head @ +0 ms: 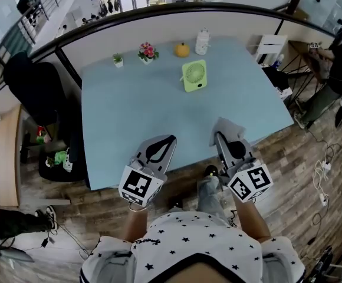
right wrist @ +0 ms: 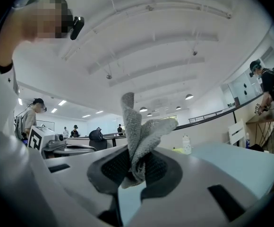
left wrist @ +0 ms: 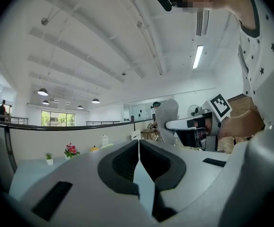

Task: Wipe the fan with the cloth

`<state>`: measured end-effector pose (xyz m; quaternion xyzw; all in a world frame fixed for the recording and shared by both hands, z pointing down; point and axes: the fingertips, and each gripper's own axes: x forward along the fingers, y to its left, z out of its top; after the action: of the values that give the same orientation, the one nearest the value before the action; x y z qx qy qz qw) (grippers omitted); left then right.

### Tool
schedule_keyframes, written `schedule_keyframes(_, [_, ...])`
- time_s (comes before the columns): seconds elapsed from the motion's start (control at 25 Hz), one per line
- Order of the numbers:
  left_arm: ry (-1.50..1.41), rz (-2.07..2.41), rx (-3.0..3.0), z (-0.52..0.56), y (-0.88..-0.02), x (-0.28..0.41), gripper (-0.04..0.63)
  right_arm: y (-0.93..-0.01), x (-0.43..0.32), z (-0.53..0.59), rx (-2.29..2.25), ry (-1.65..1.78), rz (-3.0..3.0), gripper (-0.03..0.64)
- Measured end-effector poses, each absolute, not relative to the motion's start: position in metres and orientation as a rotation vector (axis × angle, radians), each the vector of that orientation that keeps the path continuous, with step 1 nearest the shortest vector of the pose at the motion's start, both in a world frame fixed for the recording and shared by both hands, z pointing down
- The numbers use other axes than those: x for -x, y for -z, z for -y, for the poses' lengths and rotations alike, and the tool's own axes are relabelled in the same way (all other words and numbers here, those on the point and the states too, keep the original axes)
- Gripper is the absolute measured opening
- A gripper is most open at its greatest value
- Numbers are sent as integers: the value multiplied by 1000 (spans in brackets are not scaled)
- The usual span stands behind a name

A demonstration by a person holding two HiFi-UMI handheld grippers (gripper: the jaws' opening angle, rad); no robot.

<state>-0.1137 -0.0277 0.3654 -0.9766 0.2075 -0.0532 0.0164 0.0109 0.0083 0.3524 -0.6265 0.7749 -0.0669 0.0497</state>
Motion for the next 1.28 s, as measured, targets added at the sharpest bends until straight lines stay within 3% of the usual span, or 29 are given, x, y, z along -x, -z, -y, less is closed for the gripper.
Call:
schedule_keyframes(0.68, [237,-1093,2926,117,-368,55,31,-370,-76,128,1560,285,-2601,44])
schedule_keyframes(1.28, [320,-1374,2853,177,-378,-1,32,-413,-132,224,1519,350,-2792,44])
